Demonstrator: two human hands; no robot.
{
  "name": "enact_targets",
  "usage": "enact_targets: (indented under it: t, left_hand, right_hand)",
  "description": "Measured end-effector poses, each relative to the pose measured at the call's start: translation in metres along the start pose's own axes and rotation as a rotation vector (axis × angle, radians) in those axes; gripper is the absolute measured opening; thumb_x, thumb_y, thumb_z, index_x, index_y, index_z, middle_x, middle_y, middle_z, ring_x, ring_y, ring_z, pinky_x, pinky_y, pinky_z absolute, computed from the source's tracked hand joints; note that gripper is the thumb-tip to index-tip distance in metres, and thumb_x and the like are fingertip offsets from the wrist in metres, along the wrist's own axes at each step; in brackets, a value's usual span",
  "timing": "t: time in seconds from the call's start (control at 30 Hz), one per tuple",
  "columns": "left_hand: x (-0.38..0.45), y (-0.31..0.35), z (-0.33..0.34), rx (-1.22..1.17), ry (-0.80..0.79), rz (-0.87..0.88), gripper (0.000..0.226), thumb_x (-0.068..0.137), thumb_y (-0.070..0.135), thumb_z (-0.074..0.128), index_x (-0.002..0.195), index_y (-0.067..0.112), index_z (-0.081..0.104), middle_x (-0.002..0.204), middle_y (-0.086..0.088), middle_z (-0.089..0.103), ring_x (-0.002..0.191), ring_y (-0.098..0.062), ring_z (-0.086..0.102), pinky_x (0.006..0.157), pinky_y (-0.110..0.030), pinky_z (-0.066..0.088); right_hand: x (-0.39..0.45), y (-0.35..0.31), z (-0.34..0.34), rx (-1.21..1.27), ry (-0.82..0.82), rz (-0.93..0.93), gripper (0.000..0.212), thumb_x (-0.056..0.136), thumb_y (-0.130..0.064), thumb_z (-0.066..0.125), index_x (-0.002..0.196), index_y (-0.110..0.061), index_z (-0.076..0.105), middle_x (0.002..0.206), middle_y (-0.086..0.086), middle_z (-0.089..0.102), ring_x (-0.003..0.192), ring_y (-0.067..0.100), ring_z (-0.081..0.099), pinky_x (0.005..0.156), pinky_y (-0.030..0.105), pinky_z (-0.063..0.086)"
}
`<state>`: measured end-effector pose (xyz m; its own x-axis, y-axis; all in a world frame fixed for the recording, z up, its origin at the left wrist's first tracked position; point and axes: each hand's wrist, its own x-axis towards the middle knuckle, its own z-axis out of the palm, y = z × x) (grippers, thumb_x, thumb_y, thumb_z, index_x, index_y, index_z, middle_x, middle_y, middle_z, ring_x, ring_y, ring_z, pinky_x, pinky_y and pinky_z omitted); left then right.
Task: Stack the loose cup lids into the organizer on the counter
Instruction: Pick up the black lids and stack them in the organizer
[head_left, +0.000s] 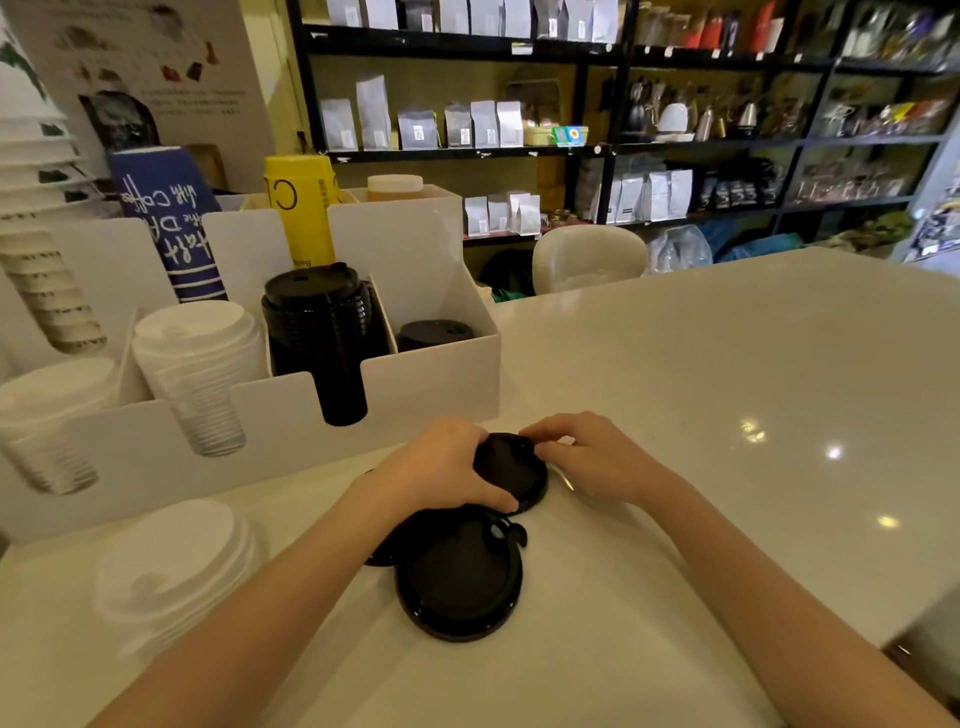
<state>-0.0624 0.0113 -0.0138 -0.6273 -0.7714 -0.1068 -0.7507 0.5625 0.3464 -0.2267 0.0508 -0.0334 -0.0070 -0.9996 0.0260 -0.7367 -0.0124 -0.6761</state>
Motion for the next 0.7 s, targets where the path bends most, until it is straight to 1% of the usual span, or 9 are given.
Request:
enact_targets:
  t: [0.07, 0.13, 0.17, 0.27, 0.33, 0.43, 0.5, 0.6, 0.7]
  left_hand:
    - [0.001, -0.001, 0.000, -0.013, 0.016, 0.005, 0.061, 0.064, 0.048, 0.070, 0.111, 0.012, 0.056, 0.104, -0.007, 0.060, 0.089, -0.018, 0.053, 0.068, -0.026, 0.043]
    - [0.001, -0.001, -0.003, -0.030, 0.034, 0.006, 0.063, 0.064, 0.047, 0.071, 0.114, 0.011, 0.055, 0.109, -0.009, 0.061, 0.096, -0.021, 0.055, 0.077, -0.032, 0.047]
    - [0.000, 0.000, -0.005, -0.047, 0.045, 0.008, 0.063, 0.065, 0.046, 0.071, 0.115, 0.012, 0.055, 0.111, -0.009, 0.061, 0.098, -0.022, 0.055, 0.078, -0.032, 0.047]
    - [-0.003, 0.002, -0.016, -0.092, 0.093, 0.046, 0.061, 0.067, 0.042, 0.071, 0.117, 0.013, 0.054, 0.111, -0.008, 0.061, 0.097, -0.020, 0.054, 0.068, -0.023, 0.044]
    - [-0.006, 0.004, -0.026, -0.134, 0.150, 0.087, 0.057, 0.067, 0.041, 0.071, 0.115, 0.016, 0.055, 0.108, -0.005, 0.062, 0.097, -0.018, 0.054, 0.067, -0.020, 0.043]
    - [-0.016, 0.004, -0.044, -0.233, 0.269, 0.145, 0.051, 0.064, 0.041, 0.073, 0.110, 0.023, 0.058, 0.097, 0.005, 0.060, 0.094, -0.012, 0.055, 0.072, -0.021, 0.047]
    - [-0.023, 0.003, -0.056, -0.257, 0.380, 0.150, 0.057, 0.063, 0.040, 0.074, 0.115, 0.022, 0.056, 0.099, 0.006, 0.055, 0.095, -0.010, 0.051, 0.075, -0.021, 0.047]
    - [-0.030, -0.004, -0.074, -0.296, 0.568, 0.162, 0.061, 0.061, 0.040, 0.075, 0.117, 0.021, 0.056, 0.100, 0.008, 0.053, 0.098, -0.009, 0.049, 0.074, -0.013, 0.042]
    - [-0.032, -0.017, -0.088, -0.354, 0.710, 0.141, 0.063, 0.061, 0.040, 0.076, 0.117, 0.021, 0.055, 0.104, 0.007, 0.055, 0.100, -0.009, 0.051, 0.075, -0.011, 0.042]
  right_hand:
    - [0.000, 0.000, 0.000, 0.008, 0.001, -0.004, 0.031, 0.086, -0.012, 0.047, 0.113, -0.016, 0.062, 0.121, 0.004, 0.063, 0.104, 0.013, 0.051, 0.090, 0.024, 0.036]
    - [-0.001, -0.001, -0.001, 0.020, 0.015, -0.007, 0.033, 0.086, -0.013, 0.046, 0.115, -0.016, 0.061, 0.122, 0.004, 0.062, 0.104, 0.012, 0.049, 0.091, 0.024, 0.035]
    - [-0.001, -0.003, -0.002, 0.024, 0.030, -0.012, 0.033, 0.086, -0.013, 0.046, 0.116, -0.016, 0.060, 0.123, 0.004, 0.061, 0.105, 0.012, 0.050, 0.092, 0.024, 0.035]
    - [-0.003, -0.011, -0.008, 0.046, 0.098, -0.046, 0.033, 0.087, -0.013, 0.046, 0.115, -0.016, 0.061, 0.122, 0.003, 0.062, 0.107, 0.012, 0.052, 0.093, 0.025, 0.036]
    - [-0.003, -0.020, -0.014, 0.071, 0.152, -0.081, 0.031, 0.087, -0.012, 0.046, 0.114, -0.016, 0.062, 0.119, 0.003, 0.063, 0.104, 0.010, 0.052, 0.092, 0.024, 0.037]
    - [-0.002, -0.039, -0.024, 0.109, 0.250, -0.142, 0.030, 0.087, -0.012, 0.046, 0.112, -0.016, 0.063, 0.115, 0.005, 0.065, 0.105, 0.013, 0.054, 0.089, 0.023, 0.039]
    - [0.002, -0.055, -0.032, 0.133, 0.306, -0.193, 0.030, 0.088, -0.010, 0.045, 0.110, -0.016, 0.064, 0.112, 0.007, 0.066, 0.104, 0.016, 0.055, 0.084, 0.020, 0.042]
    - [0.012, -0.079, -0.040, 0.160, 0.350, -0.272, 0.030, 0.089, -0.010, 0.043, 0.110, -0.015, 0.064, 0.108, 0.007, 0.066, 0.102, 0.016, 0.055, 0.077, 0.010, 0.039]
    - [0.030, -0.101, -0.040, 0.177, 0.357, -0.327, 0.032, 0.090, -0.012, 0.040, 0.114, -0.015, 0.061, 0.110, 0.005, 0.064, 0.103, 0.013, 0.052, 0.076, 0.007, 0.036]
